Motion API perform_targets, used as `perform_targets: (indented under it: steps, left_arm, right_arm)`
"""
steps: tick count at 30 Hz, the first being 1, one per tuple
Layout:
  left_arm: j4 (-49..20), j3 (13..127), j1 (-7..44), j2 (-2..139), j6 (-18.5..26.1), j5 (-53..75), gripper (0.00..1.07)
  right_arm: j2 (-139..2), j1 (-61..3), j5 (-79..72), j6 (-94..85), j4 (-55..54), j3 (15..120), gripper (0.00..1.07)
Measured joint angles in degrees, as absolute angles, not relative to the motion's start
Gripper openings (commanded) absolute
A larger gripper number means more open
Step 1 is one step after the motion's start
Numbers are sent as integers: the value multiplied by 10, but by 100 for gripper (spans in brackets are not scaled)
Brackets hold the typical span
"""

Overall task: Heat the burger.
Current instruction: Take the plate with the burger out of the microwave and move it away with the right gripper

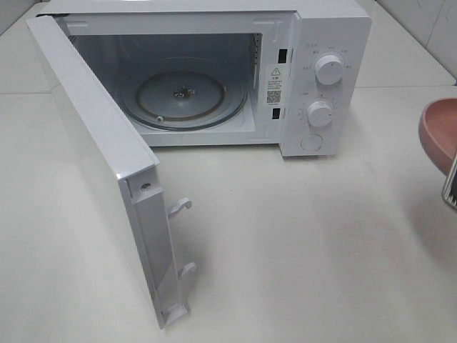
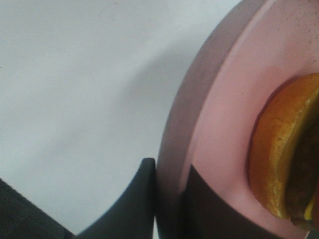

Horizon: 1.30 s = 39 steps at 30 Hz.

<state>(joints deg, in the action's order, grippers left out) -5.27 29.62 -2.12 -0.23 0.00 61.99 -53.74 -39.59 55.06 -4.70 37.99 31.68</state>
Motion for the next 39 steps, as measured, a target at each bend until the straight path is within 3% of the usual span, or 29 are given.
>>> perform_targets:
  steps: [26, 39]
  left_arm:
    - [-53, 296, -21, -2, 0, 620, 100]
    - [-53, 296, -21, -2, 0, 620, 100]
  right_arm:
    - [-543, -396, 572, 240, 447, 249, 0]
    - [-673, -396, 557, 390, 490, 245, 1]
